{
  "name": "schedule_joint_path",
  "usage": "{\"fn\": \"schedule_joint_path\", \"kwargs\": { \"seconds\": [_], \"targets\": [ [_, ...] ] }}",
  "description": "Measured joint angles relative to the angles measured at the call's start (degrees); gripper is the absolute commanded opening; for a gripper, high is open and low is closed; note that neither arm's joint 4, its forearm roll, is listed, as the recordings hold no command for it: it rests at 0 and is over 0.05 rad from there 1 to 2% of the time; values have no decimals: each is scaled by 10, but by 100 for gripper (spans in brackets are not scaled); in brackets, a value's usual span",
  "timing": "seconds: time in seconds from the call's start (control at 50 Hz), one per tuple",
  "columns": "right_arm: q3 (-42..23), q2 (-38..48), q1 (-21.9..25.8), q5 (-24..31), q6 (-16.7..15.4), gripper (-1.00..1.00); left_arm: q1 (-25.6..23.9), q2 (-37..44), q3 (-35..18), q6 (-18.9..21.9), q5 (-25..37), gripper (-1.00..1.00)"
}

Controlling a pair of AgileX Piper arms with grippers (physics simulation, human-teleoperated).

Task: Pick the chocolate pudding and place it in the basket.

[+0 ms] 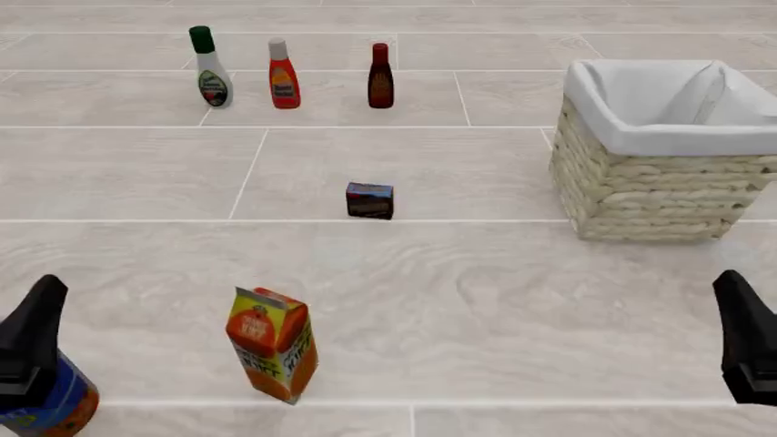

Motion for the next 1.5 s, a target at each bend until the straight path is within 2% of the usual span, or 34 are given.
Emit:
{"fn": "schedule_joint_path", "kwargs": {
  "seconds": [0.46, 0.64, 1.14, 1.5],
  "targets": [
    [4, -2, -3, 13, -22, 100, 0, 2, -1, 0, -1, 100],
    [2, 28, -6, -11, -34, 100, 0, 2, -1, 0, -1, 100],
    [-44, 262, 23, -178, -48, 100, 0, 3, -1, 0, -1, 100],
    [-113, 411, 59, -227, -61, 100, 0, 3, -1, 0, -1, 100]
  ]
}}
